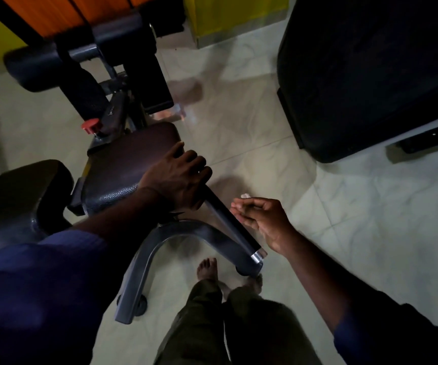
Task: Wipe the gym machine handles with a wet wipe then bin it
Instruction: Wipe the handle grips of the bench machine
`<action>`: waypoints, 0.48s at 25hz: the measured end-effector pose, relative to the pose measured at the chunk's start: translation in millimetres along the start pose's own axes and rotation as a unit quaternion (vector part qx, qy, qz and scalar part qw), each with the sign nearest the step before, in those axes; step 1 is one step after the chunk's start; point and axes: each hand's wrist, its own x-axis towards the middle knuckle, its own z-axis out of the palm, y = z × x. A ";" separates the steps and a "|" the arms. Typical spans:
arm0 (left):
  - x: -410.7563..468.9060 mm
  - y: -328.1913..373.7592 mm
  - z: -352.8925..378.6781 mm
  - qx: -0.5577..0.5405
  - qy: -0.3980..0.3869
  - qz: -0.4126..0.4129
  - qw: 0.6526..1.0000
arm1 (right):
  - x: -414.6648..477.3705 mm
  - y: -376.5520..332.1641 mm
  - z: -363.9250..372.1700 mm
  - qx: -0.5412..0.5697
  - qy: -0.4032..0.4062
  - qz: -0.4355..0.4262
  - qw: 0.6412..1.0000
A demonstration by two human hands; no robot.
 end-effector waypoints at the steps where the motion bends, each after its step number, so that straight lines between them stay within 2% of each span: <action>1: 0.3 -1.0 -1.0 0.005 -0.008 0.001 1.000 | -4.7 -2.1 -7.0 0.019 0.011 -0.002 1.000; 3: 0.2 1.3 -4.7 0.003 -0.008 -0.022 1.000 | -16.5 -5.7 -26.4 0.027 0.040 -0.013 0.999; 5: 4.7 16.6 -8.1 -0.031 0.014 -0.086 0.996 | -24.7 -8.2 -47.5 0.006 0.061 -0.020 0.998; 8: 28.9 98.4 -9.2 -0.175 0.043 -0.161 0.970 | -21.5 -18.3 -87.3 -0.059 0.042 -0.014 0.997; 10: 58.2 165.9 -9.9 -0.292 0.004 -0.241 0.926 | -4.2 -26.1 -118.7 -0.091 0.025 0.008 0.996; 12: 88.2 222.0 -0.8 -0.382 0.001 -0.331 0.862 | 17.2 -32.3 -150.0 -0.137 -0.002 0.028 0.990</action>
